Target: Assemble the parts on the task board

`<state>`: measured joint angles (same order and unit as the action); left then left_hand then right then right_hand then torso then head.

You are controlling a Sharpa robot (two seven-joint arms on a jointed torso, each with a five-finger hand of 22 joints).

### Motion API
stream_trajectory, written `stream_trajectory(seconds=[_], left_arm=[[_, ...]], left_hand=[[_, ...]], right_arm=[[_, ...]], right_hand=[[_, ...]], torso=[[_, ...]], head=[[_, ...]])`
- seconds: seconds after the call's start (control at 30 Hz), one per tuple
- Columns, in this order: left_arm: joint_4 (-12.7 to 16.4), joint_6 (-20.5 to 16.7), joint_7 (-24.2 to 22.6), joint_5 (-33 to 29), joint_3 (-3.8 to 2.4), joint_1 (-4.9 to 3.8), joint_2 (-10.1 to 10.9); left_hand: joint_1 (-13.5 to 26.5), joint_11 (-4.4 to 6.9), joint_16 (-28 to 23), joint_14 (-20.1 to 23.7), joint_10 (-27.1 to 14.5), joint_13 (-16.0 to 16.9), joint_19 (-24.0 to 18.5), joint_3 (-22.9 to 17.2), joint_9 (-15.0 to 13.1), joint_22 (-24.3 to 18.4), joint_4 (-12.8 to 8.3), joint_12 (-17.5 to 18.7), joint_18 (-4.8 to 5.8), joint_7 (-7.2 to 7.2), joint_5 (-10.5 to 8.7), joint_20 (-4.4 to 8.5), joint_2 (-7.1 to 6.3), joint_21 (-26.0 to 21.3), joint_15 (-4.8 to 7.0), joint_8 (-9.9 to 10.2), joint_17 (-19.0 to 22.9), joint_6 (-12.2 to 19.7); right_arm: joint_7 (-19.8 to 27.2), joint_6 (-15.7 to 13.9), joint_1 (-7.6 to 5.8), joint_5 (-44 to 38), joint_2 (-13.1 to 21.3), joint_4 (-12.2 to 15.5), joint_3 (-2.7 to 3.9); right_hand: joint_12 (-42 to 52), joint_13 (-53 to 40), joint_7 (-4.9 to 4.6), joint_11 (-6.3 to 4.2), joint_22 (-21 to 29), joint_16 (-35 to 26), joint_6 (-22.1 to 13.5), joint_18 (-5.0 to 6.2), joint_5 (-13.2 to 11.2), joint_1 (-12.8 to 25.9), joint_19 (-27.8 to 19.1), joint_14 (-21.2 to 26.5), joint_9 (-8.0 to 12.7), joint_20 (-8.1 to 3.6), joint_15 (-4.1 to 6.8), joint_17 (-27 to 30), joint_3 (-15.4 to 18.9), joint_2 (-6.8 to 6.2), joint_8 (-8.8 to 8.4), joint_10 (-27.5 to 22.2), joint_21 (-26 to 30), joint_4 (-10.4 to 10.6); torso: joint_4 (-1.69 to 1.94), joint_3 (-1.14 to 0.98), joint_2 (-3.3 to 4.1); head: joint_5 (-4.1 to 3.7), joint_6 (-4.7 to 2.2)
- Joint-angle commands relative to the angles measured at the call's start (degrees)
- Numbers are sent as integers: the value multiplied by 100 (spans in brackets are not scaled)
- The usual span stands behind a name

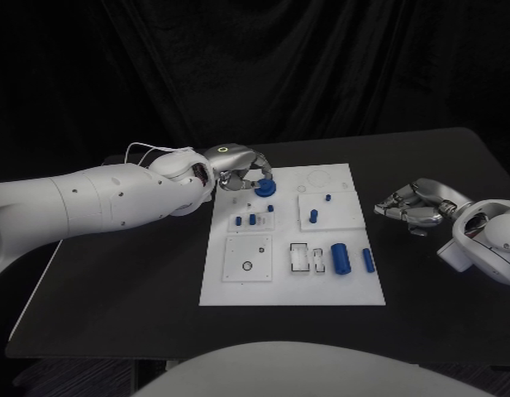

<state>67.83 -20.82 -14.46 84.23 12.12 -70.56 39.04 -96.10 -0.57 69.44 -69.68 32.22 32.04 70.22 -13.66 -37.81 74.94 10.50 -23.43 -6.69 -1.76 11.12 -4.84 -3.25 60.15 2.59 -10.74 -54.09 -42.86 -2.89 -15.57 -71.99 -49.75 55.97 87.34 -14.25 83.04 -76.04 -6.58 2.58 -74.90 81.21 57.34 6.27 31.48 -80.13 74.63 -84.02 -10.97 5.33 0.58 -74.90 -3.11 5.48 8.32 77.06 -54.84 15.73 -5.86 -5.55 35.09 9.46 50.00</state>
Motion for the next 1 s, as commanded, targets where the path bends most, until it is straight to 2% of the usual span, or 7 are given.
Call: stream_trajectory(seconds=[0.03, 0.1, 0.17, 0.3, 0.77, 0.87, 1.0], left_arm=[[-255, 358, -825, 1003, -5, 54, -180], [-378, 320, -914, 1077, -5, 84, -273], [-461, 295, -961, 1114, -5, 105, -340], [-598, 280, -1004, 1167, -5, 139, -461], [-721, 441, -821, 1201, -6, 194, -634], [-733, 477, -792, 1201, -6, 200, -644], [-737, 508, -766, 1202, -6, 206, -643]], left_hand=[[77, -36, 73, -98, -9, -388, 50, -162, 417, 605, -65, 113, 3, 153, -12, 31, -136, -26, -9, 310, 9, -53], [211, -71, 182, -192, 96, -636, 166, -200, 707, 639, -82, 102, 29, 315, -104, 36, -176, 52, -30, 466, -46, -154], [393, -88, 296, -286, 254, -814, 277, -162, 923, 670, -14, 54, 55, 472, -222, 24, -205, 138, -47, 534, -127, -349], [467, -104, 370, -344, 375, -922, 353, -146, 1083, 695, 6, 5, 71, 507, -259, 16, -219, 198, -53, 617, -178, -420], [587, -131, 455, -378, 593, -1089, 433, -123, 1312, 719, 12, -87, 81, 330, -197, 9, -225, 221, -67, 638, -183, -656], [594, -130, 461, -375, 638, -1101, 434, -127, 1333, 718, 2, -110, 79, 285, -180, 9, -229, 211, -69, 622, -173, -717], [614, -119, 479, -379, 721, -1111, 449, -131, 1358, 725, -5, -156, 83, 230, -181, 10, -223, 221, -62, 593, -175, -804]], right_arm=[[-5, -42, 15, -9, 11, 9, 4], [-14, -35, 15, -9, 22, 15, 4], [-17, -31, 15, -9, 32, 22, 4], [-22, -21, 15, -9, 41, 33, 4], [-24, 6, 15, -9, 34, 45, 4], [-26, 9, 15, -9, 39, 49, 4], [-32, 17, 15, -9, 45, 55, 4]], right_hand=[[-36, 27, -10, -10, -606, -29, 48, 51, 20, -53, -37, -63, 4, -2, 39, -726, -25, 5, -16, -50, 18, -2], [-36, 27, -10, -10, -606, -29, 48, 51, 20, -53, -37, -63, 4, -2, 39, -726, -25, 5, -16, -50, 18, -2], [-37, 30, -9, -10, -606, -37, 49, 51, 25, -56, -36, -58, 3, -3, 39, -718, -28, 3, -15, -52, 16, -2], [-37, 30, -9, -10, -606, -37, 49, 51, 25, -56, -36, -58, 3, -3, 39, -718, -28, 3, -15, -52, 16, -2], [-40, 34, -8, -11, -604, -44, 52, 52, 29, -59, -40, -54, 3, -3, 39, -712, -33, 3, -14, -56, 25, -1], [-40, 34, -8, -11, -604, -44, 52, 52, 29, -59, -40, -54, 3, -3, 39, -712, -33, 3, -14, -56, 25, -1], [-40, 34, -8, -11, -604, -44, 52, 52, 29, -59, -40, -54, 3, -3, 39, -712, -33, 3, -14, -56, 25, -1]], torso=[[13, 11, 14], [13, 20, 20], [-11, 37, 31], [-48, 43, 26], [-50, 56, 57], [-58, 48, 56], [-29, 45, 58]], head=[[-34, 0], [-42, 0], [-18, 0], [3, 0], [33, 0], [41, 0], [5, 0]])
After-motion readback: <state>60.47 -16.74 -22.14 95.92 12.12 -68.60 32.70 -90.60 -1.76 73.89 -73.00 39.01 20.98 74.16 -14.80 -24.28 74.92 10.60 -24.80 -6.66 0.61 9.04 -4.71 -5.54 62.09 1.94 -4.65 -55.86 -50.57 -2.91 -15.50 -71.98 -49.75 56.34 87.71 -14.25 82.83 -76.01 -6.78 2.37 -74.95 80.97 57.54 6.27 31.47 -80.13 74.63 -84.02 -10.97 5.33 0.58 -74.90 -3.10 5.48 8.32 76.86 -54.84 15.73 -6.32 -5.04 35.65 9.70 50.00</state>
